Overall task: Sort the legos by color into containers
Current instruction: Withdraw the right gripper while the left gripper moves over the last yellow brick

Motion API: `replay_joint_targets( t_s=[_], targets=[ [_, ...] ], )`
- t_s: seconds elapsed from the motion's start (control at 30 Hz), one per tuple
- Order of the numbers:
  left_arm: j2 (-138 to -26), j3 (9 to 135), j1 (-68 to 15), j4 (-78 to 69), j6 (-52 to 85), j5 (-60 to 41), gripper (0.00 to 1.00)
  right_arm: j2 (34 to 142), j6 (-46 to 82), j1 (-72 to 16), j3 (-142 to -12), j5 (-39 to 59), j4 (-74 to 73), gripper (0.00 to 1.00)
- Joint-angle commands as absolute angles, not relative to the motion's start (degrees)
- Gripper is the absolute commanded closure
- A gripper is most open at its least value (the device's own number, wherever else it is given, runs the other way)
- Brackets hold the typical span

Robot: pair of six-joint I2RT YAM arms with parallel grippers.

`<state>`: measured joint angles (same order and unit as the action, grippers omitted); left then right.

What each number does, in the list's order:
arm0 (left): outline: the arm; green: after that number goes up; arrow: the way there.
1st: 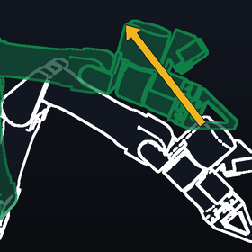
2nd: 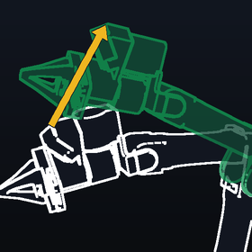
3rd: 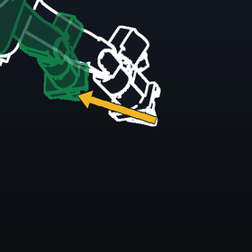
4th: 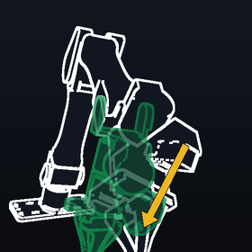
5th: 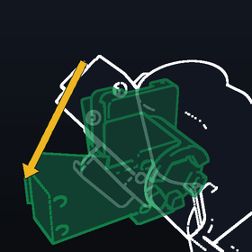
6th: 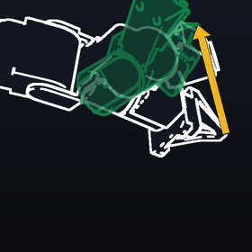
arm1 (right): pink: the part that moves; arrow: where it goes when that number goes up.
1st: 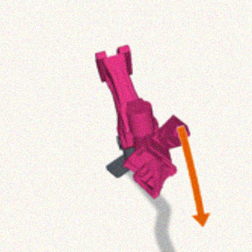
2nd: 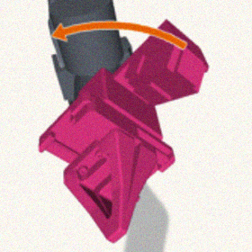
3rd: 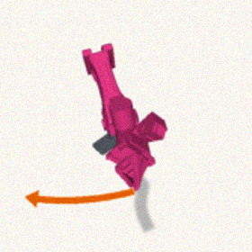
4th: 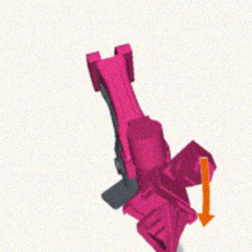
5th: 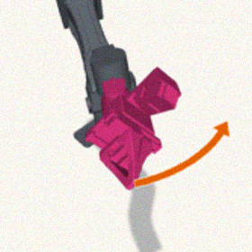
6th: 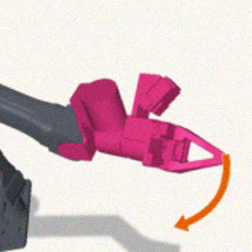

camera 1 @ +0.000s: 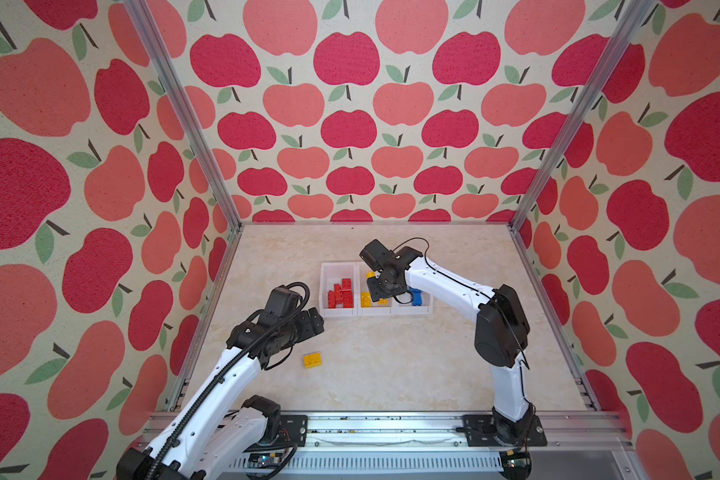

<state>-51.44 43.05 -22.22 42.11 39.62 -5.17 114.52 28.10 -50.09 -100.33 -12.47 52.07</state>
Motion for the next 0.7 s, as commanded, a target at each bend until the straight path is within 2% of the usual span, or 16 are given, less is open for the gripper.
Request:
replay_joint_targets(
  t_s=[0.0,0.17,0.3,0.67],
  targets=[
    [-52.2,43.7,-23.9,46.0,40.7,-2.0,0.10,109.6,29.7,-50.9,-96.1,-11.1,51.5,0.34],
    [-54.2,44.2,-26.3,49.0,41.0,0.0,0.10,103.6,31.1,-51.6,-89.6,-10.5,50.6,0.23],
    [-54.7,44.1,-27.5,50.2,41.7,0.6,0.10,99.5,32.1,-52.0,-85.3,-10.1,50.4,0.18],
    [-56.4,44.2,-29.3,54.5,43.1,2.9,0.11,88.6,37.0,-53.1,-71.8,-7.7,47.8,0.15]
  ],
)
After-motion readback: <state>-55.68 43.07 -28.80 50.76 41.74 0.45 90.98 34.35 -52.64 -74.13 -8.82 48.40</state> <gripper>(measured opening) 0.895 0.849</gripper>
